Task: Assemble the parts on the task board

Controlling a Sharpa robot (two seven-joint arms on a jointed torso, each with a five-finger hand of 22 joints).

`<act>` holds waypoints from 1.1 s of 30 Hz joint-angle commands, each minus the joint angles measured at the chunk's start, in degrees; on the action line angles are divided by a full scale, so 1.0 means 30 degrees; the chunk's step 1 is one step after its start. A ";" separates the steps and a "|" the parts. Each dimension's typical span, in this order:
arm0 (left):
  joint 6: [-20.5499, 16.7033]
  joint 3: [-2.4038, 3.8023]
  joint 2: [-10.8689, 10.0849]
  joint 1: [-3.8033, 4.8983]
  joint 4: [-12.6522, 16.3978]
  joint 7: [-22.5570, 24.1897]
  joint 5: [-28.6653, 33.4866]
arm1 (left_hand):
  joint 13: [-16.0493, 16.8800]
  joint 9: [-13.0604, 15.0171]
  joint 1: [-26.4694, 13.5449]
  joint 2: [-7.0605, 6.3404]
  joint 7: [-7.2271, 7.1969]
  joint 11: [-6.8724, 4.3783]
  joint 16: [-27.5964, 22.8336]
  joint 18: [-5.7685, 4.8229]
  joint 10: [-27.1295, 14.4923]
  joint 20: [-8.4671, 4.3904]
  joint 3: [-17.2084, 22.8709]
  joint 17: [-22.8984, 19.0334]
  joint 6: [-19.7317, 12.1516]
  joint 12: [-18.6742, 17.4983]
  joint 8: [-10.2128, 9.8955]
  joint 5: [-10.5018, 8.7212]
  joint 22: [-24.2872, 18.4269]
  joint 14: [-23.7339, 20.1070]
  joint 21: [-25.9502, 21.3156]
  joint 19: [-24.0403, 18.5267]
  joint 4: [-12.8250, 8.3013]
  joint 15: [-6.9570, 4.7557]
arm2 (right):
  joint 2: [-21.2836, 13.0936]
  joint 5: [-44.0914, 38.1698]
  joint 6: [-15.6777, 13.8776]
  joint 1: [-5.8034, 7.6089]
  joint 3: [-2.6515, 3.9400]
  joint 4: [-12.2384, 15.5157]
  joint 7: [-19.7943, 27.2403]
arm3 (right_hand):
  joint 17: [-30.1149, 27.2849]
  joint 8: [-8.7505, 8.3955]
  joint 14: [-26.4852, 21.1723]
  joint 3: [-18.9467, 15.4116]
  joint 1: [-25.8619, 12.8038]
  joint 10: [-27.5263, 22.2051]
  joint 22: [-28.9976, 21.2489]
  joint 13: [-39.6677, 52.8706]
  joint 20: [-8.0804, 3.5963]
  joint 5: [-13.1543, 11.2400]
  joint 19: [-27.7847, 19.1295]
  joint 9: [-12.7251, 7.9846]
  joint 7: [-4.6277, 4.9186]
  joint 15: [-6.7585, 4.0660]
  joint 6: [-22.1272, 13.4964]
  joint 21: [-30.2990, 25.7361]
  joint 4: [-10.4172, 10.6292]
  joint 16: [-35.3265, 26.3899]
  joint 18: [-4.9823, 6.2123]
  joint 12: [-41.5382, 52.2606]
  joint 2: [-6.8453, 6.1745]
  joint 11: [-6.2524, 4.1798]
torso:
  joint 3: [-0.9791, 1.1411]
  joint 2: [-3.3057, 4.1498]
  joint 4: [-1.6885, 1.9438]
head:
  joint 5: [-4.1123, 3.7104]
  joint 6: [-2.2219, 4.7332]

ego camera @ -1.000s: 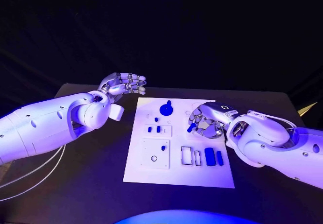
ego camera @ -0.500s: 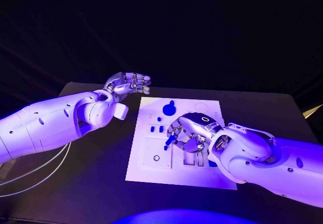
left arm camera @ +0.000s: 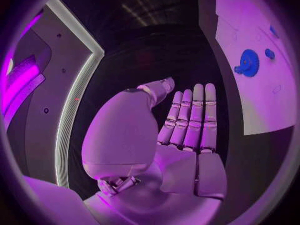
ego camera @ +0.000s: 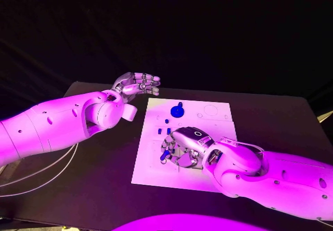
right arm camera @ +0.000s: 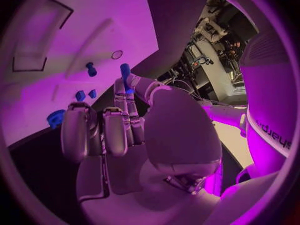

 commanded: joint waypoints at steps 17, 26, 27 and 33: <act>0.0412 0.0010 0.0003 0.0021 0.0015 0.0045 0.0106 | -0.0028 -0.0032 -0.0070 0.0153 0.0549 0.0055 -0.0091 0.0195 0.0106 0.0011 -0.0117 -0.0026 -0.0132 -0.0099 0.0041 0.0025 -0.0031 0.0111 -0.0133 0.0158 0.0038 0.0027 | 0.0503 -0.0772 0.0927 -0.0282 -0.0136 -0.0848 -0.0045 | 0.0038 0.0797 0.0853 0.0001 -0.0264 0.0216 0.3064 0.0018 -0.0167 0.0124 0.0868 0.1293 0.0013 -0.0111 0.0103 0.0082 -0.0136 0.0092 -0.0139 -0.0178 0.0037 0.0051 | 0.0025 0.0012 0.0009 | 0.0060 -0.0167; 0.0454 0.0010 0.0000 0.0022 -0.0007 0.0030 0.0106 | -0.0028 -0.0032 -0.0070 0.0153 0.0549 0.0055 -0.0091 0.0195 0.0106 0.0011 -0.0117 -0.0026 -0.0132 -0.0099 0.0041 0.0025 -0.0031 0.0111 -0.0133 0.0158 0.0038 0.0027 | 0.0609 -0.1087 0.1412 -0.0289 -0.0148 -0.1005 -0.0320 | 0.0037 0.0800 0.0853 -0.0003 -0.0283 0.0220 0.3075 0.0019 -0.0166 0.0128 0.0874 0.1302 0.0014 -0.0109 0.0094 0.0106 -0.0137 0.0093 -0.0144 -0.0190 0.0029 0.0052 | 0.0038 0.0012 0.0029 | 0.0081 -0.0227; 0.0456 0.0010 -0.0003 0.0022 -0.0013 0.0027 0.0106 | -0.0038 -0.0034 -0.0071 0.0161 0.0550 0.0055 -0.0107 0.0195 0.0108 0.0013 -0.0127 -0.0028 -0.0135 -0.0098 0.0048 0.0028 -0.0053 0.0114 -0.0165 0.0173 0.0046 0.0028 | 0.0608 -0.1115 0.1448 -0.0290 -0.0148 -0.1009 -0.0355 | 0.0037 0.0800 0.0853 -0.0003 -0.0283 0.0220 0.3075 0.0019 -0.0166 0.0128 0.0874 0.1302 0.0014 -0.0109 0.0094 0.0106 -0.0137 0.0093 -0.0144 -0.0190 0.0029 0.0052 | 0.0037 0.0009 0.0024 | 0.0086 -0.0228; 0.0454 0.0009 -0.0022 0.0022 -0.0032 0.0019 0.0106 | -0.0042 -0.0036 -0.0072 0.0165 0.0550 0.0056 -0.0115 0.0195 0.0109 0.0014 -0.0131 -0.0030 -0.0136 -0.0097 0.0051 0.0029 -0.0064 0.0116 -0.0181 0.0180 0.0050 0.0029 | 0.0613 -0.1164 0.1670 -0.0290 -0.0149 -0.0982 -0.0424 | 0.0053 0.0807 0.0857 -0.0005 -0.0307 0.0232 0.3075 0.0022 -0.0164 0.0131 0.0872 0.1316 0.0012 -0.0108 0.0084 0.0100 -0.0139 0.0103 -0.0143 -0.0206 0.0025 0.0052 | 0.0026 0.0016 -0.0006 | 0.0095 -0.0229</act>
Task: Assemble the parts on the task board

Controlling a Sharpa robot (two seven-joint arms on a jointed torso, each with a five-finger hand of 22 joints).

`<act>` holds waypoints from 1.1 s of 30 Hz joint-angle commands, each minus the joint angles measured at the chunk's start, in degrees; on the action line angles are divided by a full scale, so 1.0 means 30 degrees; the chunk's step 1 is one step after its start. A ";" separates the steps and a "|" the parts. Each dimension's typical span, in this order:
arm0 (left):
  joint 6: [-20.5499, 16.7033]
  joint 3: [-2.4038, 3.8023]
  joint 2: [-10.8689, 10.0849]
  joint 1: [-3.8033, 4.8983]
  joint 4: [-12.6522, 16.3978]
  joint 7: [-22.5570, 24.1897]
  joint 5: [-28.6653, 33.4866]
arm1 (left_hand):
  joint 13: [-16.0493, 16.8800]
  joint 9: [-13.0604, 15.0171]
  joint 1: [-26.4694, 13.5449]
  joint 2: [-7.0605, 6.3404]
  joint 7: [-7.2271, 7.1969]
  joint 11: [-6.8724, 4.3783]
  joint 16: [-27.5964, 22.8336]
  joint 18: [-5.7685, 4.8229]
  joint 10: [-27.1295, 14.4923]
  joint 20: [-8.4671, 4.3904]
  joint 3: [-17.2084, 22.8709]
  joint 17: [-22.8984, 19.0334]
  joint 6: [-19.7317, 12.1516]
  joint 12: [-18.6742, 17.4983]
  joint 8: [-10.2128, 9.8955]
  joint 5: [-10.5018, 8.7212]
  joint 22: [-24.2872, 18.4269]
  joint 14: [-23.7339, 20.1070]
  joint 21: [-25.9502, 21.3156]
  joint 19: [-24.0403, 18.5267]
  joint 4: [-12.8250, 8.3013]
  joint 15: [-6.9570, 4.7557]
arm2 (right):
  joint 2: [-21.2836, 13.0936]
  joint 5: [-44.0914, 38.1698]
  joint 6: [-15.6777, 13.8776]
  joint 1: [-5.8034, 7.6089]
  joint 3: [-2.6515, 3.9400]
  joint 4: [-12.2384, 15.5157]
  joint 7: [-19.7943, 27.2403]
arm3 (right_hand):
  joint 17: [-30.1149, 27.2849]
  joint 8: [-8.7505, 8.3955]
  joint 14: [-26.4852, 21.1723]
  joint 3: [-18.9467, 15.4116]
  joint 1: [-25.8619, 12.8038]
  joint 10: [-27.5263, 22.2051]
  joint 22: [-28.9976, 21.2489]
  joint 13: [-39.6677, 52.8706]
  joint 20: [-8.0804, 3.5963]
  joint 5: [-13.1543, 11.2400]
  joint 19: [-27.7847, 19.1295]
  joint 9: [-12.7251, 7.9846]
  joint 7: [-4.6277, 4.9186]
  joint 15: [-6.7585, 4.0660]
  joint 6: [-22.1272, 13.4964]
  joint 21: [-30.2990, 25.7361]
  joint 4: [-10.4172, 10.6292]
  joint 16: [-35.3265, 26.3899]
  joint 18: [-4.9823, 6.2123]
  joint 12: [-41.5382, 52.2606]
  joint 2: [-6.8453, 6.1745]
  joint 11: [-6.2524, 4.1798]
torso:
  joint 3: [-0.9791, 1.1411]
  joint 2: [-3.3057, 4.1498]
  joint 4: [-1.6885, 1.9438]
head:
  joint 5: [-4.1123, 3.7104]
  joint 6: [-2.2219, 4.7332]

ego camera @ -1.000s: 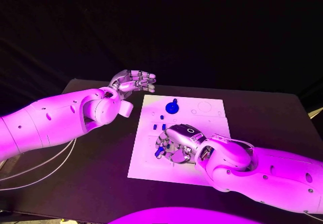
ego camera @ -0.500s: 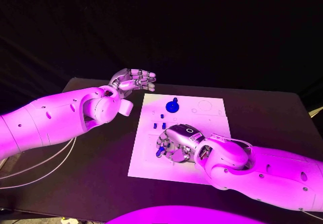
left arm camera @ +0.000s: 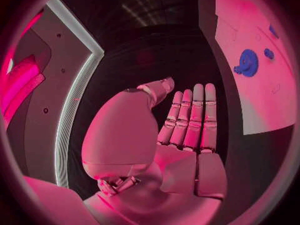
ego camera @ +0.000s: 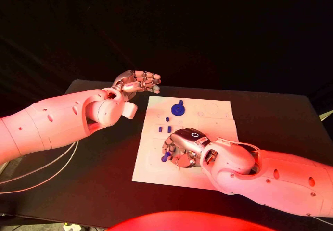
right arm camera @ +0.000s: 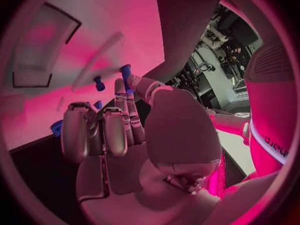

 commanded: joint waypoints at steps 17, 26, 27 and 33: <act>0.0358 0.0011 0.0033 0.0020 0.0007 0.0048 0.0095 | -0.0024 -0.0027 -0.0075 0.0168 0.0551 0.0057 -0.0130 0.0194 0.0105 0.0017 -0.0087 -0.0034 -0.0140 -0.0100 0.0056 0.0030 -0.0030 0.0117 -0.0146 0.0193 0.0002 0.0030 | 0.0521 -0.0240 0.0973 -0.0024 -0.0083 -0.0201 -0.0332 | -0.0223 0.0297 0.0801 -0.0450 -0.1395 0.0213 0.3084 0.0149 -0.0048 -0.0526 0.0825 0.1239 0.0269 0.0045 -0.0749 -0.0012 0.0354 0.0000 -0.0128 -0.0647 -0.0966 0.0163 | -0.0026 -0.0018 0.0021 | -0.0038 -0.0039; 0.0421 0.0011 0.0013 0.0020 0.0032 -0.0009 0.0092 | -0.0032 -0.0030 -0.0066 0.0172 0.0551 0.0058 -0.0138 0.0195 0.0101 0.0017 -0.0093 -0.0034 -0.0147 -0.0102 0.0059 0.0031 -0.0047 0.0125 -0.0170 0.0207 0.0001 0.0029 | 0.0497 -0.0161 0.0711 -0.0026 -0.0117 -0.0270 -0.0594 | -0.0376 -0.0770 0.0757 -0.0652 -0.1570 0.0232 0.3108 0.0394 -0.0001 -0.0505 0.0824 0.0844 0.0383 0.0048 -0.2322 -0.0044 0.0565 -0.0072 -0.0116 -0.0905 -0.1486 0.0151 | -0.0044 -0.0017 -0.0005 | -0.0047 -0.0070; 0.0427 0.0011 0.0012 0.0020 0.0034 -0.0016 0.0091 | -0.0035 -0.0031 -0.0062 0.0172 0.0551 0.0057 -0.0134 0.0196 0.0099 0.0016 -0.0094 -0.0032 -0.0150 -0.0103 0.0058 0.0031 -0.0049 0.0136 -0.0174 0.0211 -0.0001 0.0026 | 0.0487 -0.0148 0.0675 -0.0026 -0.0119 -0.0270 -0.0606 | -0.0391 -0.0812 0.0753 -0.0656 -0.1567 0.0230 0.3105 0.0409 -0.0004 -0.0485 0.0821 0.0830 0.0386 0.0037 -0.2387 -0.0056 0.0571 -0.0081 -0.0113 -0.0919 -0.1501 0.0141 | -0.0042 -0.0016 -0.0009 | -0.0043 -0.0069; 0.0472 0.0011 -0.0004 0.0020 0.0040 -0.0073 0.0063 | -0.0037 -0.0032 -0.0060 0.0173 0.0552 0.0057 -0.0130 0.0197 0.0097 0.0015 -0.0096 -0.0030 -0.0153 -0.0104 0.0058 0.0030 -0.0052 0.0146 -0.0178 0.0216 -0.0002 0.0025 | 0.0424 -0.0002 0.0422 -0.0033 -0.0124 -0.0198 -0.0590 | -0.0390 -0.1469 0.0755 -0.0701 -0.1525 0.0287 0.3155 0.0606 -0.0080 -0.0293 0.0850 0.0591 0.0275 -0.0058 -0.3472 0.0013 0.0644 -0.0075 -0.0126 -0.1059 -0.1660 0.0030 | -0.0024 -0.0016 0.0005 | -0.0060 -0.0055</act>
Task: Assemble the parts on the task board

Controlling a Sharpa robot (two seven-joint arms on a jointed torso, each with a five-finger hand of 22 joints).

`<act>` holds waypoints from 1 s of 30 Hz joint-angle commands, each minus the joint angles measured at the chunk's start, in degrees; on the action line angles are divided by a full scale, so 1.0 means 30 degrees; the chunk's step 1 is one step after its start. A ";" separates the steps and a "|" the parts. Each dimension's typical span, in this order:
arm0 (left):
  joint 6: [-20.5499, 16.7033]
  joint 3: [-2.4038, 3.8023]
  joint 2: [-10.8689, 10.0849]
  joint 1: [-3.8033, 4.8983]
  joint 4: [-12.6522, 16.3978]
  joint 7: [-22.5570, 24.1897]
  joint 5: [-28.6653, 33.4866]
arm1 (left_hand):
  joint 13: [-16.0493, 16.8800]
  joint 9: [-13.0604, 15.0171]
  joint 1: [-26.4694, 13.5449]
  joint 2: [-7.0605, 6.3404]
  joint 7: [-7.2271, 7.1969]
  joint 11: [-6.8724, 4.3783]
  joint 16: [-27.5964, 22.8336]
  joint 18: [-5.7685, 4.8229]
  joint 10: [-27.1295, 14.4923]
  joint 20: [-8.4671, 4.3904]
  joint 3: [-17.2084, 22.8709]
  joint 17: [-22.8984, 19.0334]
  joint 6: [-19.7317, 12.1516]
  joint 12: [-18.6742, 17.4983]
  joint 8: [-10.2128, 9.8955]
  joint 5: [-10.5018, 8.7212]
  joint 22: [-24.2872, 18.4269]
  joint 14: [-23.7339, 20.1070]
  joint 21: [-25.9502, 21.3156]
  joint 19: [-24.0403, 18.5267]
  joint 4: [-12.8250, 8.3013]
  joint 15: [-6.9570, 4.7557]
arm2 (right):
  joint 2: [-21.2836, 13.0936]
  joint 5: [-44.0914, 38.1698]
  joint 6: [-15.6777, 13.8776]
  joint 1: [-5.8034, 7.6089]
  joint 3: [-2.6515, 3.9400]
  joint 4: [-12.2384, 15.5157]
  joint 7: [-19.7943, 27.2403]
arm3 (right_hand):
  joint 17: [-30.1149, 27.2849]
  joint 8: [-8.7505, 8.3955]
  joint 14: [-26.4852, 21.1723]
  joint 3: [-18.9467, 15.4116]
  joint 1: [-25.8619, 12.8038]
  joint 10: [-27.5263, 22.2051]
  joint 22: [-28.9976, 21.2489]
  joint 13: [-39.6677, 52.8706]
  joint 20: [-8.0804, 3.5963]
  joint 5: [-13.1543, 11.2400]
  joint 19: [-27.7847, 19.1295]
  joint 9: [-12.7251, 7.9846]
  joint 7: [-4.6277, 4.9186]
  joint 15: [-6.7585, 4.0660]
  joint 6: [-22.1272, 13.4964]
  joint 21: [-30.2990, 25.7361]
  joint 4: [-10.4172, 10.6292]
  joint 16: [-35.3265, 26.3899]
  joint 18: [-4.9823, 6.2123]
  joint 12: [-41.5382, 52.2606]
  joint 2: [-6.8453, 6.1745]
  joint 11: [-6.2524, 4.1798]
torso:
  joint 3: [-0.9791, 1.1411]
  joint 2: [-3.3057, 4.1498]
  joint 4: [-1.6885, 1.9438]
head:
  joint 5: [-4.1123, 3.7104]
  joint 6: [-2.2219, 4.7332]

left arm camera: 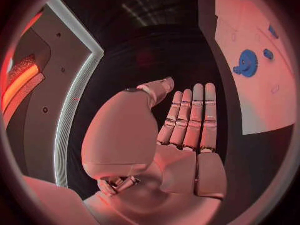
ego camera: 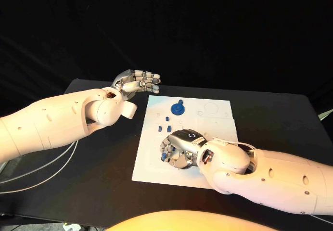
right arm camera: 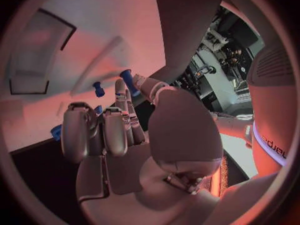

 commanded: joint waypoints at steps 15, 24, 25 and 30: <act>0.0422 0.0013 -0.0077 0.0019 0.0076 0.0011 0.0045 | -0.0029 -0.0018 -0.0053 0.0182 0.0546 0.0057 -0.0056 0.0199 0.0088 0.0014 -0.0102 -0.0009 -0.0148 -0.0109 0.0067 0.0030 -0.0031 0.0160 -0.0117 0.0094 -0.0002 0.0023 | -0.1741 0.1300 -0.2177 -0.0020 0.0169 0.1555 0.0778 | -0.0019 -0.1184 0.0784 -0.1155 0.0325 0.0379 0.3409 0.0531 -0.0236 0.0146 0.1022 -0.0593 -0.0413 -0.0233 -0.2000 0.0512 0.0234 -0.0061 -0.0228 -0.0255 -0.0275 -0.0288 | 0.0023 -0.0010 -0.0031 | -0.0123 0.0107; 0.0404 0.0007 -0.0240 0.0015 0.0135 0.0038 0.0045 | -0.0035 -0.0018 -0.0042 0.0185 0.0540 0.0055 -0.0059 0.0200 0.0085 0.0013 -0.0105 -0.0008 -0.0142 -0.0111 0.0076 0.0029 -0.0039 0.0166 -0.0129 0.0105 -0.0007 0.0021 | -0.5687 0.9098 -0.3318 0.1190 0.0382 0.2564 0.2236 | 0.1011 0.0937 0.1072 -0.1682 0.0613 0.2996 0.3877 0.3346 -0.0353 0.0096 0.1270 0.0049 -0.0083 -0.0402 0.1516 0.1522 0.0159 0.0698 -0.0402 0.2658 -0.0142 -0.0518 | -0.0006 -0.0086 -0.0135 | -0.1467 0.0447; 0.0407 0.0002 -0.0267 0.0014 0.0147 0.0034 0.0045 | -0.0035 -0.0018 -0.0042 0.0185 0.0540 0.0055 -0.0059 0.0200 0.0085 0.0013 -0.0105 -0.0008 -0.0142 -0.0111 0.0076 0.0029 -0.0039 0.0166 -0.0129 0.0105 -0.0007 0.0021 | -0.6079 0.9575 -0.3229 0.1285 0.0386 0.2632 0.2230 | 0.0762 0.1325 0.1056 -0.2049 0.0268 0.3467 0.4257 0.7716 -0.0515 0.0534 0.1498 0.0328 -0.0325 -0.0597 0.2003 0.2509 0.0347 0.0631 -0.0596 0.7043 0.0095 -0.0878 | -0.0001 -0.0095 -0.0150 | -0.1735 0.0464; 0.0423 -0.0039 -0.0383 0.0004 0.0184 0.0011 0.0045 | -0.0035 -0.0018 -0.0042 0.0185 0.0540 0.0055 -0.0059 0.0200 0.0085 0.0013 -0.0105 -0.0008 -0.0142 -0.0111 0.0076 0.0029 -0.0039 0.0166 -0.0129 0.0105 -0.0007 0.0021 | -0.7998 1.1133 -0.2825 0.1576 0.0365 0.2900 0.1946 | 0.2138 0.1816 0.1295 -0.3168 -0.0512 0.3213 0.4642 2.0088 -0.0479 0.1496 0.1703 0.1283 -0.0349 -0.0553 0.1521 0.3474 0.1028 0.1517 -0.0776 1.9196 0.0204 -0.0762 | 0.0039 -0.0183 -0.0306 | -0.2694 0.0514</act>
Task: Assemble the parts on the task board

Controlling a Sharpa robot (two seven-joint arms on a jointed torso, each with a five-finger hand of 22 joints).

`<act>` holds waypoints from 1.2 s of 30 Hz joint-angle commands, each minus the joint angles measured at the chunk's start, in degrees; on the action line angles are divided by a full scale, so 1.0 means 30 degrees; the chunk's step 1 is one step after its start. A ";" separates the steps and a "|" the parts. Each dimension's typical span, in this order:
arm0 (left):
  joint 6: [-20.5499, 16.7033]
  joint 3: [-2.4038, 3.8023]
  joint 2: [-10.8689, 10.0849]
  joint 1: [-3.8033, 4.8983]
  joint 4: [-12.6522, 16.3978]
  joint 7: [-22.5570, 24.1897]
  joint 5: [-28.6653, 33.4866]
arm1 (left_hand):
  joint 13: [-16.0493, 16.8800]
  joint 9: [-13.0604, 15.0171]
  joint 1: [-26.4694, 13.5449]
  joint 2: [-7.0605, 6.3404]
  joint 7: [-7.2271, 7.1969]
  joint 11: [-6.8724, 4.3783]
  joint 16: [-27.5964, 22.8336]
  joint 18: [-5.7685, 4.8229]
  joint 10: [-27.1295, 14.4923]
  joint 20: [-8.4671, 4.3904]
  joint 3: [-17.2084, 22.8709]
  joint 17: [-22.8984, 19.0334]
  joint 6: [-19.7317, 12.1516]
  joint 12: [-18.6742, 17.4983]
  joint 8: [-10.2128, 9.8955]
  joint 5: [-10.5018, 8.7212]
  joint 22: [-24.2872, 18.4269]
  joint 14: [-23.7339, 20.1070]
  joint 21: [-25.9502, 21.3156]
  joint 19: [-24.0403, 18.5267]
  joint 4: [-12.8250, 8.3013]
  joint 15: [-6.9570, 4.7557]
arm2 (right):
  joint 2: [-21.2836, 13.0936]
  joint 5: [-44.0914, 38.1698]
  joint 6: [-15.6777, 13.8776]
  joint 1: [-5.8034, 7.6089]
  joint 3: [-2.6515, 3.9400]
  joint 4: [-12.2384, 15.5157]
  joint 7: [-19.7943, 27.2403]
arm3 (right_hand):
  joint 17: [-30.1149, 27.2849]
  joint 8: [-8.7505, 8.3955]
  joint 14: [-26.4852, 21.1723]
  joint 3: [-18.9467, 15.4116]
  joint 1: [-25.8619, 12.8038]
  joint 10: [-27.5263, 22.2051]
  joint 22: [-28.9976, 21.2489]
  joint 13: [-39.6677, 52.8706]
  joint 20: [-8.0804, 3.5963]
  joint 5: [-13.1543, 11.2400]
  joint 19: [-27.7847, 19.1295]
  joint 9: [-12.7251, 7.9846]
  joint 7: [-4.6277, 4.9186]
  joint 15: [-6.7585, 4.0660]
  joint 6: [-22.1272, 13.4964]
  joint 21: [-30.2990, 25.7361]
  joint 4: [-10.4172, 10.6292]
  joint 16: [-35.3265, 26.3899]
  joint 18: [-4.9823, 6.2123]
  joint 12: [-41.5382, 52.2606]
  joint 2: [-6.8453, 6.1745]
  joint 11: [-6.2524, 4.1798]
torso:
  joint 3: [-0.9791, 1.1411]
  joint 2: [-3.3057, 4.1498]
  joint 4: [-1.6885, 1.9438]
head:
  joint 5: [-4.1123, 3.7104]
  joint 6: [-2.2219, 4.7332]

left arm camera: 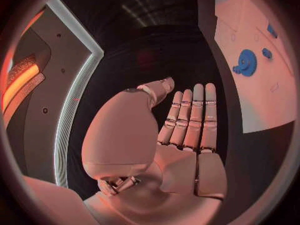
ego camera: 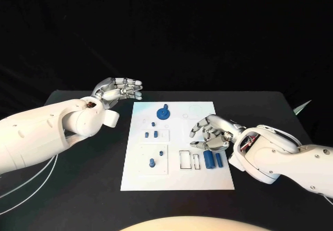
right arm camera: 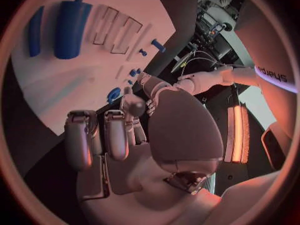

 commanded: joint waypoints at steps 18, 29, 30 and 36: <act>0.0478 -0.0103 -0.0073 -0.0032 0.0336 0.0075 0.0050 | -0.0034 -0.0027 -0.0057 0.0162 0.0542 0.0058 -0.0074 0.0195 0.0066 0.0019 -0.0141 -0.0009 -0.0152 -0.0121 0.0081 0.0022 -0.0053 0.0166 -0.0173 0.0125 -0.0001 0.0027 | -0.3736 0.0141 0.0848 -0.0374 -0.0486 0.0830 -0.2571 | 0.3543 0.0980 0.1722 -0.3851 -0.0547 0.2709 0.5032 0.8688 0.0053 -0.0574 0.2024 0.1915 -0.0001 0.0236 -0.0776 0.1440 0.2365 0.1461 -0.0555 0.9364 0.0423 0.0166 | 0.0101 -0.0155 -0.0278 | -0.1607 0.0033; 0.0490 -0.0118 -0.0148 -0.0038 0.0381 0.0078 0.0050 | -0.0034 -0.0027 -0.0057 0.0162 0.0542 0.0058 -0.0074 0.0195 0.0066 0.0019 -0.0141 -0.0009 -0.0152 -0.0121 0.0081 0.0022 -0.0053 0.0166 -0.0173 0.0125 -0.0001 0.0027 | -0.3204 -0.0816 0.1117 -0.0992 -0.0545 0.0727 -0.3445 | 0.3855 0.1056 0.1776 -0.5268 -0.0397 0.2863 0.5032 0.8928 0.0044 -0.0572 0.2024 0.2133 -0.0028 0.0233 -0.0802 0.1440 0.2916 0.1593 -0.0555 0.9636 0.0718 0.0155 | 0.0039 -0.0158 -0.0268 | -0.1561 -0.0108; 0.0497 -0.0118 -0.0146 -0.0038 0.0382 0.0078 0.0050 | -0.0034 -0.0027 -0.0057 0.0162 0.0542 0.0058 -0.0074 0.0195 0.0066 0.0019 -0.0141 -0.0009 -0.0152 -0.0121 0.0081 0.0022 -0.0053 0.0166 -0.0173 0.0125 -0.0001 0.0027 | -0.3142 -0.0843 0.1098 -0.1047 -0.0547 0.0713 -0.3485 | 0.3889 0.1056 0.1782 -0.5302 -0.0390 0.2910 0.5032 0.8989 0.0044 -0.0553 0.2024 0.2141 -0.0028 0.0233 -0.0807 0.1440 0.2914 0.1607 -0.0555 0.9715 0.0773 0.0155 | 0.0043 -0.0156 -0.0257 | -0.1536 -0.0107; 0.0508 -0.0120 -0.0153 -0.0038 0.0371 0.0062 0.0050 | -0.0034 -0.0027 -0.0057 0.0162 0.0542 0.0058 -0.0074 0.0195 0.0066 0.0019 -0.0141 -0.0009 -0.0152 -0.0121 0.0081 0.0022 -0.0053 0.0166 -0.0173 0.0125 -0.0001 0.0027 | -0.2756 -0.0935 0.0940 -0.1234 -0.0552 0.0676 -0.3589 | 0.3934 0.1059 0.1791 -0.5382 -0.0352 0.2958 0.5032 0.9053 0.0044 -0.0460 0.2024 0.2162 -0.0028 0.0233 -0.0813 0.1440 0.2903 0.1625 -0.0555 0.9796 0.0879 0.0155 | 0.0067 -0.0163 -0.0265 | -0.1499 -0.0160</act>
